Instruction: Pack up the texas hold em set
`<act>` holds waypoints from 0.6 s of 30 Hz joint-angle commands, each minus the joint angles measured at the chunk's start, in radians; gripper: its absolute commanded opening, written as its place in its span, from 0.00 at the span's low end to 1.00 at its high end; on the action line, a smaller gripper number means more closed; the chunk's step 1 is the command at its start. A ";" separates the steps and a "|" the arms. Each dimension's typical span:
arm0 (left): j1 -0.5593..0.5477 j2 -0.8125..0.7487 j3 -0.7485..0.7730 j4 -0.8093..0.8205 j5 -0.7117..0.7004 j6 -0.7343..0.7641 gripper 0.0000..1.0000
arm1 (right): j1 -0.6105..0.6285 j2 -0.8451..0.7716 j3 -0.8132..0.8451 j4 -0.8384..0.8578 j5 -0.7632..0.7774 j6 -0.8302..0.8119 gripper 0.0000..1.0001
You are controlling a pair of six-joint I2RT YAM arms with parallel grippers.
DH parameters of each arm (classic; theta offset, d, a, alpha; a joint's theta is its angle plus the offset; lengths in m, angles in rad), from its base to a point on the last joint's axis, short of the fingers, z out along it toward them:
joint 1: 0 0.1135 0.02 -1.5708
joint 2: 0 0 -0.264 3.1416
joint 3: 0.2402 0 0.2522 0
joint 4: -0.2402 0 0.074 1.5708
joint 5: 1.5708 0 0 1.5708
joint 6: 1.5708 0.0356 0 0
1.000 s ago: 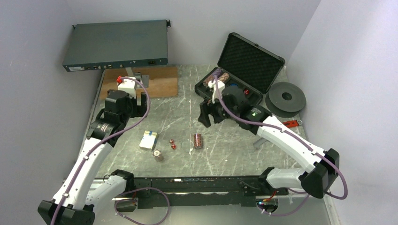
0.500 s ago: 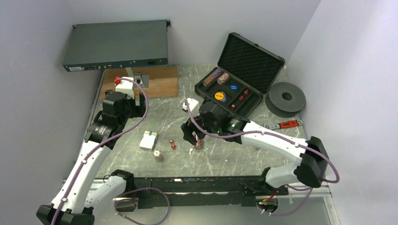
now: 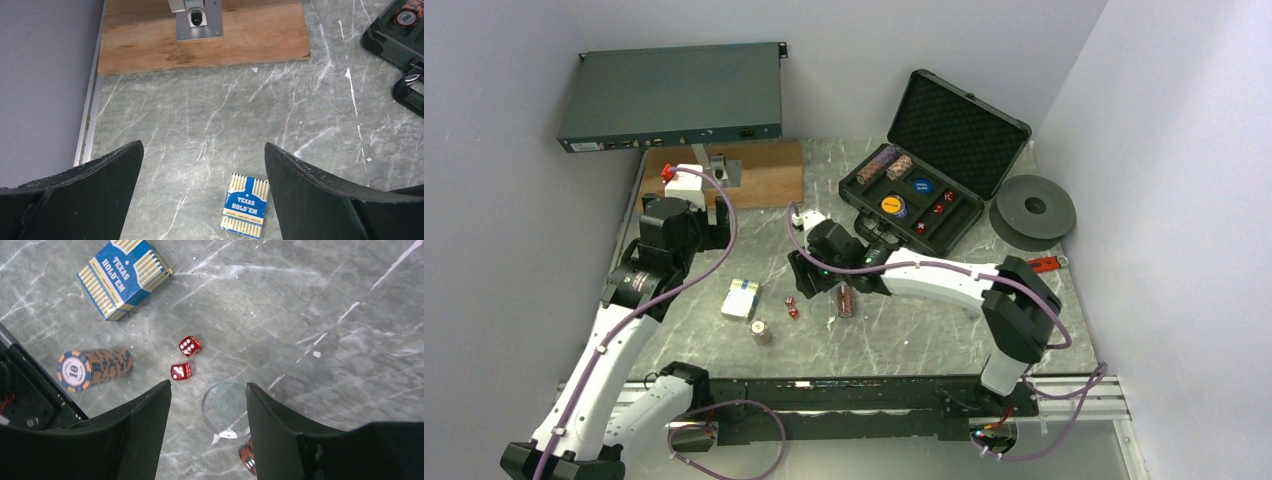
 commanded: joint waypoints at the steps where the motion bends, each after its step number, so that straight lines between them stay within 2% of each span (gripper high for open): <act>1: -0.002 -0.014 -0.014 0.025 -0.030 -0.019 0.98 | 0.019 0.070 0.092 0.014 -0.001 0.107 0.59; 18: -0.003 -0.041 -0.016 0.029 -0.036 -0.019 0.96 | 0.064 0.267 0.284 -0.130 0.080 0.156 0.54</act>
